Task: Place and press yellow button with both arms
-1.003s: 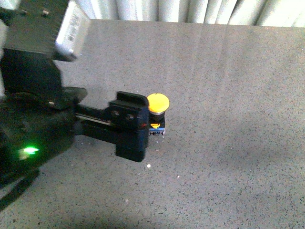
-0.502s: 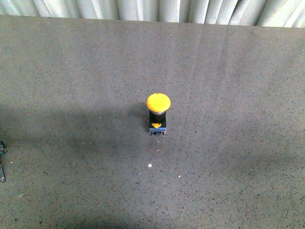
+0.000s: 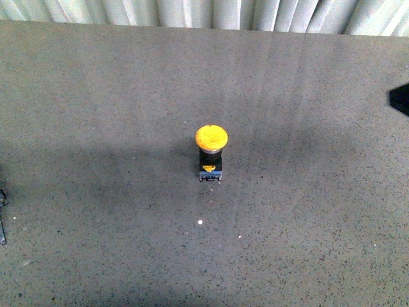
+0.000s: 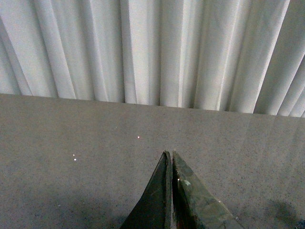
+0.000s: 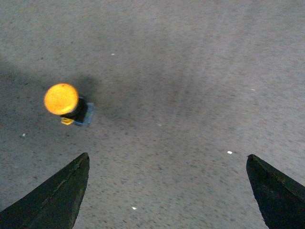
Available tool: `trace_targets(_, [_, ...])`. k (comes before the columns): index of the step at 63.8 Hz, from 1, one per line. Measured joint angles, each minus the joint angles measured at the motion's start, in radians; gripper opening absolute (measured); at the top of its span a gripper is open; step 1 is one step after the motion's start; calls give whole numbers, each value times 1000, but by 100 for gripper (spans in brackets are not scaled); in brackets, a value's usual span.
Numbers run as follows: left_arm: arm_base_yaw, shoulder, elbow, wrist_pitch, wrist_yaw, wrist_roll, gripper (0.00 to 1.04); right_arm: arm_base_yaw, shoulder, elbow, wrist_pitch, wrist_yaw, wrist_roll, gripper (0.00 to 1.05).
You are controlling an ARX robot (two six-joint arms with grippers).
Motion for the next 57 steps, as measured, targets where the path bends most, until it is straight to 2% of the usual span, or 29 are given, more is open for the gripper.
trace_targets(4, [14, -79, 0, -85, 6, 0, 1, 35, 97, 66, -10, -3, 19, 96])
trace_targets(8, [15, -101, 0, -93, 15, 0, 1, 64, 188, 135, -24, 11, 33, 92])
trace_targets(15, [16, -104, 0, -100, 14, 0, 1, 123, 350, 277, -64, 34, 55, 68])
trace_targets(26, [16, -104, 0, -100, 14, 0, 1, 178, 456, 385, -94, 43, 83, 40])
trace_targets(41, [16, -104, 0, -100, 14, 0, 1, 219, 548, 437, -114, 31, 122, 3])
trace_targets(57, [16, -104, 0, -100, 14, 0, 1, 220, 591, 446, -119, 31, 150, 1])
